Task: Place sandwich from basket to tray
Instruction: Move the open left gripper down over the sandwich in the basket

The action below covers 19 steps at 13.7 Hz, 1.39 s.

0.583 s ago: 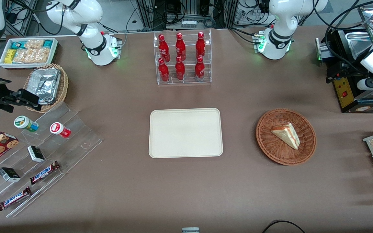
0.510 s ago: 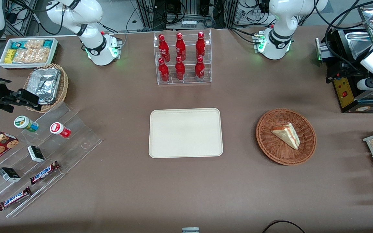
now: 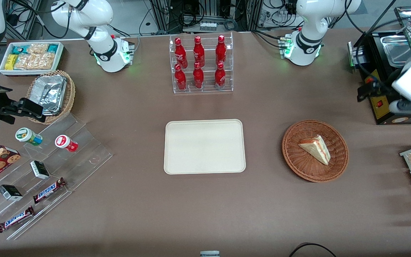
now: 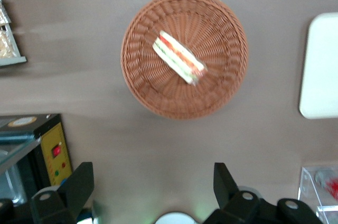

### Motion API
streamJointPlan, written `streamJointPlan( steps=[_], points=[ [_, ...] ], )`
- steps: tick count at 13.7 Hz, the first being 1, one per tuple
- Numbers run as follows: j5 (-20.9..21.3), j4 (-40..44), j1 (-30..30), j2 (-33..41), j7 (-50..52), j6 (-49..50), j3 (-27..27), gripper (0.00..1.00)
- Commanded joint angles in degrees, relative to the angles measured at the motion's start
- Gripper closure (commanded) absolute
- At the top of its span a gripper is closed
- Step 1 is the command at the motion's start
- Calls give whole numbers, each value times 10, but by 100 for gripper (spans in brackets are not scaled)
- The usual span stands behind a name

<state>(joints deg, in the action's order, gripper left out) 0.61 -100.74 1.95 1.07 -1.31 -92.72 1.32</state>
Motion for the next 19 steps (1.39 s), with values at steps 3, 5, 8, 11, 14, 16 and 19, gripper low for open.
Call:
streamJointPlan(
  steps=[3, 5, 8, 11, 14, 16, 19],
  points=[
    [0, -101, -1, -24, 164, -150, -15, 0],
    [-2, -166, -4, -22, 301, -230, -12, 0],
    [-3, -257, -5, -19, 449, -360, 9, 0],
    [-2, -290, -5, -26, 502, -410, 21, 0],
    [-2, -329, -5, -33, 537, -480, 30, 0],
    [-2, -334, -5, -59, 566, -521, 39, 0],
    [-2, -334, -5, -83, 591, -547, 59, 0]
  ],
)
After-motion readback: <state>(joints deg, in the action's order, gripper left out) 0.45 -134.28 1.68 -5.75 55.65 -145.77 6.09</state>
